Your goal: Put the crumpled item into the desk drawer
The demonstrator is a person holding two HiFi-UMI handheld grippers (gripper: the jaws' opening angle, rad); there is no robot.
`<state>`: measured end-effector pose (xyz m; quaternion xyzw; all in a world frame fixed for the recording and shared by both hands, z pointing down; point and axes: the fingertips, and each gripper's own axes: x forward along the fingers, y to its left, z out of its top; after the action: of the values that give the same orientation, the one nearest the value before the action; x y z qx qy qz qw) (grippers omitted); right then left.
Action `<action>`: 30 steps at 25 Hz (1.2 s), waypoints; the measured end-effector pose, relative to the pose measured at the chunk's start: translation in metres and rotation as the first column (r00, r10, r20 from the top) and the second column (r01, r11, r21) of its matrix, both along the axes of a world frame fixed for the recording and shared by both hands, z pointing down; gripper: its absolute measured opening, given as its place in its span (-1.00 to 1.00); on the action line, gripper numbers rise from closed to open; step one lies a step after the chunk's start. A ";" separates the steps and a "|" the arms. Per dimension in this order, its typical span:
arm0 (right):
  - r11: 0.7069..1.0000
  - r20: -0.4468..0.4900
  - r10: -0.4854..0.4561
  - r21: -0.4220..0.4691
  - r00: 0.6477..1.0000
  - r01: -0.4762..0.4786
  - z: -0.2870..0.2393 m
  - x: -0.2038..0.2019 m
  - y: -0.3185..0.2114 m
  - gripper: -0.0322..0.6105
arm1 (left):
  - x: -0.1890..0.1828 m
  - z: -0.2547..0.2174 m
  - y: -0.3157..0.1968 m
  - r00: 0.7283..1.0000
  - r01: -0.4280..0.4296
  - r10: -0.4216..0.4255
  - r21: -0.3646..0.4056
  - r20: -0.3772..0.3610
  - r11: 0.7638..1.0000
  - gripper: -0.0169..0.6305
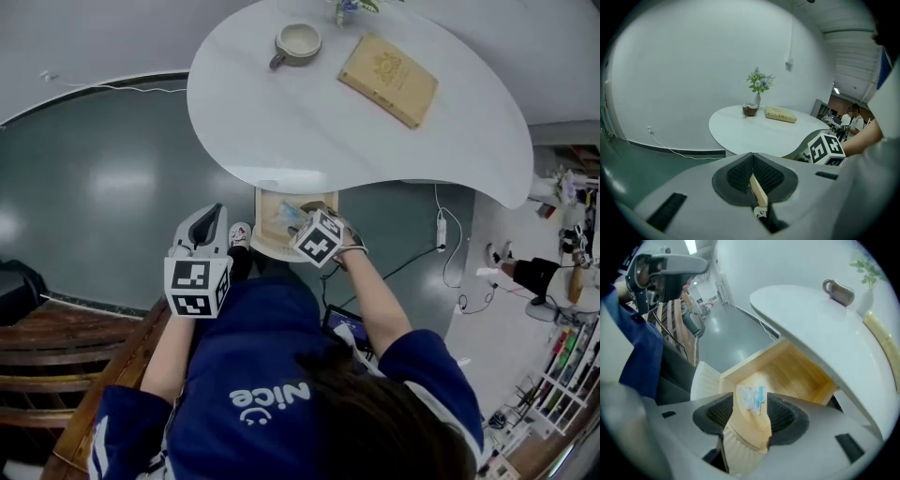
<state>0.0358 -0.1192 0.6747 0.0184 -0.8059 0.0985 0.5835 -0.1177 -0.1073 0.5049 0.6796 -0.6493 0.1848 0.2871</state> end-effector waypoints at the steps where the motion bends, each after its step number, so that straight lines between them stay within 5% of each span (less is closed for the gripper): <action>1: 1.000 0.015 0.027 0.005 1.000 -0.027 -0.007 0.000 -0.001 -0.17 | 0.001 -0.001 -0.002 1.000 -0.009 0.009 0.007 -0.002 1.000 -0.94; 14: 0.947 0.210 0.299 0.052 0.931 -0.316 -0.094 -0.002 -0.024 -0.18 | 0.019 -0.016 -0.029 0.988 -0.147 0.150 0.069 -0.045 0.987 -0.94; 23: 0.838 0.388 0.493 0.029 0.778 -0.545 -0.154 -0.004 -0.034 -0.18 | 0.031 -0.042 -0.049 0.967 -0.241 0.249 0.138 -0.046 0.961 -0.93; 30: 0.726 0.524 0.577 0.025 0.627 -0.688 -0.203 0.008 -0.044 -0.18 | 0.043 -0.064 -0.056 0.950 -0.295 0.308 0.195 -0.041 0.935 -0.94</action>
<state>0.0442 -0.1628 0.4714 0.3418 -0.8708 0.2086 0.2853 -0.0749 -0.1633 0.4404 0.8010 -0.5412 0.1410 0.2135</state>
